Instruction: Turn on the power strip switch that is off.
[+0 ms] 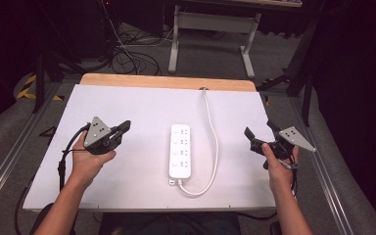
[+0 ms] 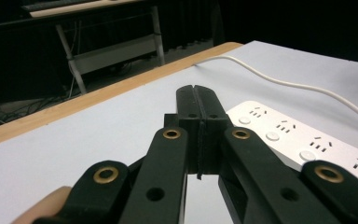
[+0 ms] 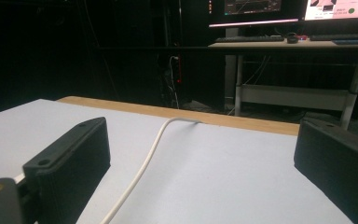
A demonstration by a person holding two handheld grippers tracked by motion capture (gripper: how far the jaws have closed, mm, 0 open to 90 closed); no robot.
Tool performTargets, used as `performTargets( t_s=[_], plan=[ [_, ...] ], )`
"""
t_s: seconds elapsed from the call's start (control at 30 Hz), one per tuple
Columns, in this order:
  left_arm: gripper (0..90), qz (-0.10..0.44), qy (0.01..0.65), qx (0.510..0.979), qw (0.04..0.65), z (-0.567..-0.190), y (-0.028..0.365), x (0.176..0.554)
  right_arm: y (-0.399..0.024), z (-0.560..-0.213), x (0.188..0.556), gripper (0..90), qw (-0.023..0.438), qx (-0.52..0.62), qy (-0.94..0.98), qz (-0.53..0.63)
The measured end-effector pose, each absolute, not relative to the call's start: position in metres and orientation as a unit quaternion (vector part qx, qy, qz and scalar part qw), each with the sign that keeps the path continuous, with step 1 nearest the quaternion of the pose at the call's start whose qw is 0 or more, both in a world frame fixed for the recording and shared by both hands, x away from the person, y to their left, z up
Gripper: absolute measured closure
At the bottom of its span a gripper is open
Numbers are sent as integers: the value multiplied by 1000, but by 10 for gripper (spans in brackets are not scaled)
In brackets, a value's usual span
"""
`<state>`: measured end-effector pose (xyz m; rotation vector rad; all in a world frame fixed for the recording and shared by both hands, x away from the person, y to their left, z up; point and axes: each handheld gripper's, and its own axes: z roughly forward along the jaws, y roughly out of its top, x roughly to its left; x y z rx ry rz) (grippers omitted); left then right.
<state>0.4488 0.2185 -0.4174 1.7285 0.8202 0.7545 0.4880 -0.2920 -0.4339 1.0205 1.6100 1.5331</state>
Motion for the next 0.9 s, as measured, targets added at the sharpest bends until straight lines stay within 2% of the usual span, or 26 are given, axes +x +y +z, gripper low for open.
performTargets(
  t_s=[0.9],
  plan=[
    [899,279,305,763,498,-421,171,480,-293,-434,489,42,343,395,616,589]
  ],
)
